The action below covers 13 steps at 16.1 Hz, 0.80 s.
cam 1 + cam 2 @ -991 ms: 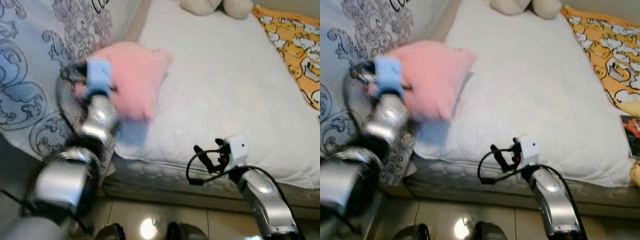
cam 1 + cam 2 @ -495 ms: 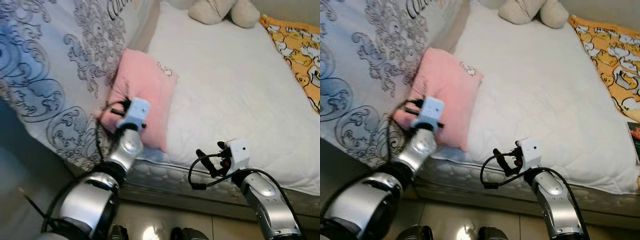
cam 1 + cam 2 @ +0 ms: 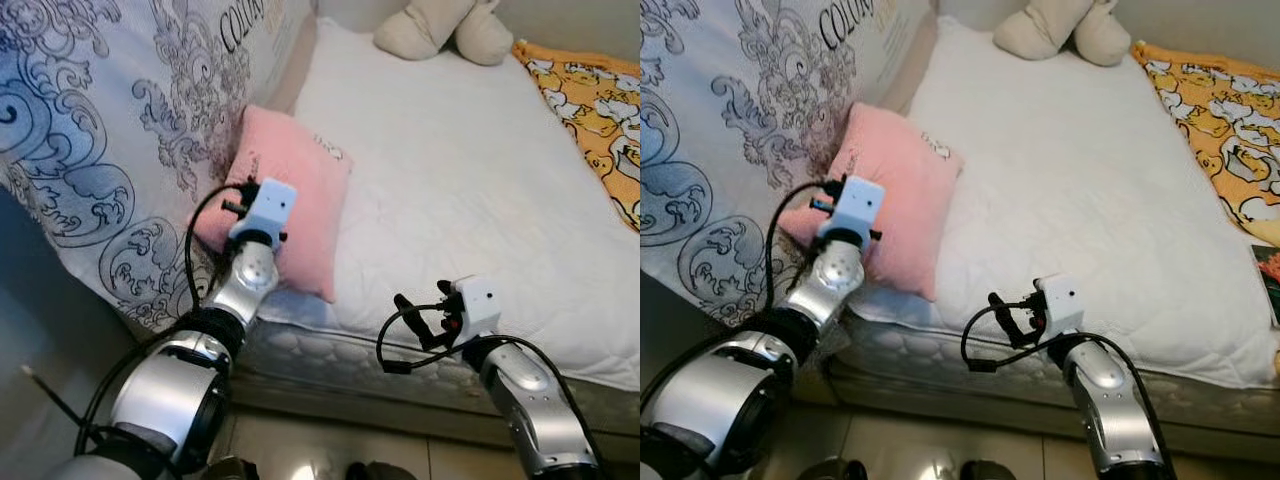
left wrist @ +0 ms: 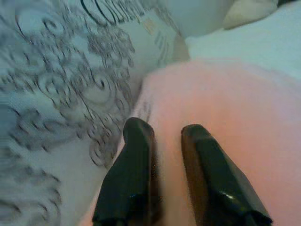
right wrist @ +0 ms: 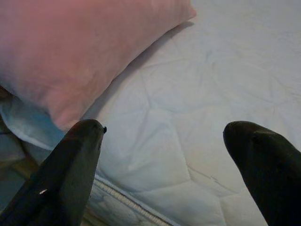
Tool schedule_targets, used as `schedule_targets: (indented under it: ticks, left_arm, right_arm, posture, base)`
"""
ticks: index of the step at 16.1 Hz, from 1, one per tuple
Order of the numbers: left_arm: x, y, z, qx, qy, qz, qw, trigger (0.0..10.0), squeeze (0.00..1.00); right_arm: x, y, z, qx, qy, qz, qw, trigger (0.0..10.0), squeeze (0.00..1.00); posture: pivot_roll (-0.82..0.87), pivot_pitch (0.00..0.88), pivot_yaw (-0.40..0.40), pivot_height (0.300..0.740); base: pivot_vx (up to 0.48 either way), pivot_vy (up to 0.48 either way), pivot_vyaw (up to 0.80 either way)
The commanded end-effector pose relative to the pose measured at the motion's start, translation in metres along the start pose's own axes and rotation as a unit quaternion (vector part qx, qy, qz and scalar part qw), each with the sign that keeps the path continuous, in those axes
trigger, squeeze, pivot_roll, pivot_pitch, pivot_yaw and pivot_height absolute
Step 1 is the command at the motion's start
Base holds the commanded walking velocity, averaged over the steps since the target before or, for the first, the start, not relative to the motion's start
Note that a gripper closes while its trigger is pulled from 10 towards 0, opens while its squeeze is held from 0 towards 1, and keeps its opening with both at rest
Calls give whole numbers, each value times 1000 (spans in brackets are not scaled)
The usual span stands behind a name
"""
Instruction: Clean up the room
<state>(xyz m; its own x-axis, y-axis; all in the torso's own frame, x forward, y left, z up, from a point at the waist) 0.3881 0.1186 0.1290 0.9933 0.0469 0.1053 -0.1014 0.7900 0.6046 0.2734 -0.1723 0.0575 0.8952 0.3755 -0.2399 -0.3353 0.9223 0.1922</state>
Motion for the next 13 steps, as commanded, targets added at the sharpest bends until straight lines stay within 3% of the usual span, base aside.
schedule_targets:
  ticks: [1, 4, 7, 9, 11, 12, 13]
  left_arm:
    - [5, 5, 9, -11, -16, 0, 1000, 10000, 1000]
    - [3, 17, 3, -12, -34, -8, 999, 10000, 1000]
    - [-8, 24, 3, -44, -68, -36, 996, 10000, 1000]
    - [-32, 20, 16, -102, -120, -80, 984, 10000, 1000]
    - [-55, 20, 9, -151, -111, -91, 978, 10000, 1000]
    - [-62, 21, 1, -171, -93, -82, 977, 10000, 1000]
    - [-68, 20, -13, -197, -52, -79, 976, 10000, 1000]
  right_arm:
    - [0, -6, 5, 1, -13, -14, 1000, 10000, 0]
    - [4, -4, 10, 6, -39, -24, 999, 10000, 0]
    - [2, -1, 21, 7, -80, -48, 996, 10000, 0]
    - [-9, -2, 29, 8, -127, -91, 988, 10000, 0]
    - [-32, -7, 41, -21, -198, -158, 967, 10000, 0]
    - [-40, -8, 43, -28, -214, -178, 960, 10000, 1000]
    - [-43, -7, 41, -26, -217, -177, 960, 10000, 1000]
  posture:
    - [-169, 0, -27, 740]
    - [-143, 0, -11, 740]
    - [-129, 0, 5, 740]
    - [-114, 0, 17, 740]
    - [-107, 0, 25, 740]
    - [-111, 0, 29, 740]
    - [-111, 0, 31, 740]
  base:
    - [0, 0, 0]
    - [0, 0, 0]
    - [0, 0, 0]
    - [0, 0, 0]
    - [0, 0, 0]
    - [0, 0, 0]
    - [0, 0, 0]
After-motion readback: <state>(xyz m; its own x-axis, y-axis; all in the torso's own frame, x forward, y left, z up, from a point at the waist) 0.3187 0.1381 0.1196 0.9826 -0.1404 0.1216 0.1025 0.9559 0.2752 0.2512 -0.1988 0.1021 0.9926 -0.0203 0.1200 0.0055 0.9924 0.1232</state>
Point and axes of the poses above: a point about 5 cm out from each wrist's last joint towards the gripper, its own x axis pointing out of the wrist towards the gripper, its own z axis along the axis of the wrist's last joint, y = z × x, the point moved 1 cm from there along x, pointing out of the wrist towards the gripper, and after that the axes turned 10 degrees about x, right-handed, at the moved point
